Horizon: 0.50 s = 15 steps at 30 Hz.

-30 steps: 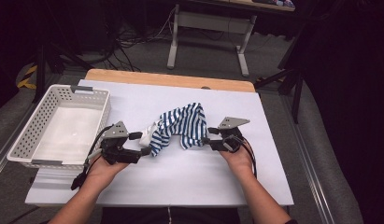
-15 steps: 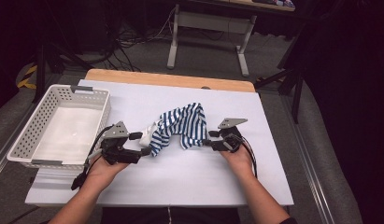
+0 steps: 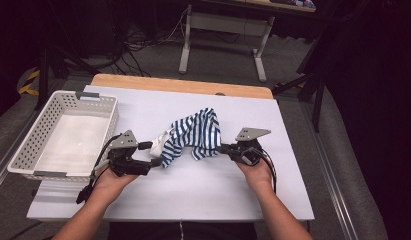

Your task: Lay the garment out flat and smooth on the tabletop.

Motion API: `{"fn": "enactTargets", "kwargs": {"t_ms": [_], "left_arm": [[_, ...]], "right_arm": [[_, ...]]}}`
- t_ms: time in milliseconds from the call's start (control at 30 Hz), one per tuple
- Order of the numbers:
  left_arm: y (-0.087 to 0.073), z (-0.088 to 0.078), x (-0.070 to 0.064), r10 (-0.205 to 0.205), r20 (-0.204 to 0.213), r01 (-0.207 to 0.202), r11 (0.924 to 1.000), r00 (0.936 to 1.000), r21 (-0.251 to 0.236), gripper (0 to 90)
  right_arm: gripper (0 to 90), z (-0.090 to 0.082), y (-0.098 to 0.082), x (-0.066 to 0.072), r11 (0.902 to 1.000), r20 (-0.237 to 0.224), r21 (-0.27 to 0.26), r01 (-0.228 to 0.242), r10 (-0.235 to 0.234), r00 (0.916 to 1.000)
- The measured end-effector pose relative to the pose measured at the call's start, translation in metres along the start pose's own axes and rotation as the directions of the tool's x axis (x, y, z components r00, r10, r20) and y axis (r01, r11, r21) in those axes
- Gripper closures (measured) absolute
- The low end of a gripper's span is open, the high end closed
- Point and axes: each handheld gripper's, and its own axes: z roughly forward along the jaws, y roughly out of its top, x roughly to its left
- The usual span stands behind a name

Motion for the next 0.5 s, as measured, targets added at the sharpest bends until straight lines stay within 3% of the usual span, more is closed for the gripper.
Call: {"fn": "enactTargets", "kwargs": {"t_ms": [233,500], "left_arm": [[0.0,-0.001,-0.001,0.003,-0.002,-0.003,1.0,1.0,-0.007,28.1],[-0.001,-0.004,-0.002,0.004,-0.008,-0.004,1.0,1.0,-0.009,28.1]], "right_arm": [[84.6,-0.014,0.033,0.038,0.9918,-0.041,-0.062,0.111,-0.114,0.9926],[84.5,-0.013,0.06,0.068,0.9781,-0.105,-0.098,0.184,-0.194,0.9754]]}}
